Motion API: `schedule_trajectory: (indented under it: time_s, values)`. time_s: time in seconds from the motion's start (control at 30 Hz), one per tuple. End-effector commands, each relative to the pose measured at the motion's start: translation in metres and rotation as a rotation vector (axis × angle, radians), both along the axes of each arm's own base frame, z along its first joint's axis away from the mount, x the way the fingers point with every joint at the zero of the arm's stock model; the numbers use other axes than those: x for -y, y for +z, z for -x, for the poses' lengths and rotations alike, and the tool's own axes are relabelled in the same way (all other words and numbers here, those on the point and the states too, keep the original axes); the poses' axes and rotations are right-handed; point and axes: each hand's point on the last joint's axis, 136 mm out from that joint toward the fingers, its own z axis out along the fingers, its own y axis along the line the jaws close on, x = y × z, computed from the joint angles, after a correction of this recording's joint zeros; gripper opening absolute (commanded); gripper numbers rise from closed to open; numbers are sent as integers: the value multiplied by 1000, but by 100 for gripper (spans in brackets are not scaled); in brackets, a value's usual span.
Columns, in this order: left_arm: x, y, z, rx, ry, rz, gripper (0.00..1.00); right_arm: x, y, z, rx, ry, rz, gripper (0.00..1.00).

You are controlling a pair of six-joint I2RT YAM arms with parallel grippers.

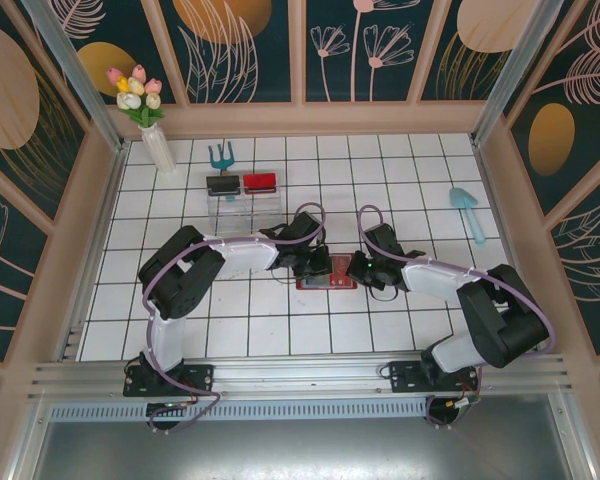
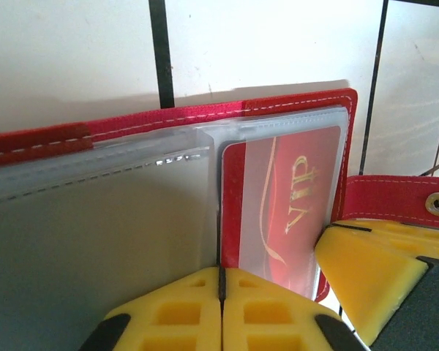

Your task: Take the credit cards out of the card holder

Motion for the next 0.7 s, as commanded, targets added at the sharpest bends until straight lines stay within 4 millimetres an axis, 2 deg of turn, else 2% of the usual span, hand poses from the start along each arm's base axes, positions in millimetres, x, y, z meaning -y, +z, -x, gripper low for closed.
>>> schedule_trajectory:
  time_s: [0.0, 0.07, 0.53, 0.67]
  values:
    - [1, -8, 13, -37, -24, 9, 5, 5, -18, 19, -92, 20, 41, 1]
    - [0, -7, 13, -36, -22, 6, 0, 5, -18, 19, -93, 19, 42, 1]
    - [-31, 0, 9, -6, 1, -35, 0, 20, -26, 23, -118, -21, 87, 1]
    - [-31, 4, 7, -2, 1, -19, 0, 19, -26, 22, -115, -19, 85, 1]
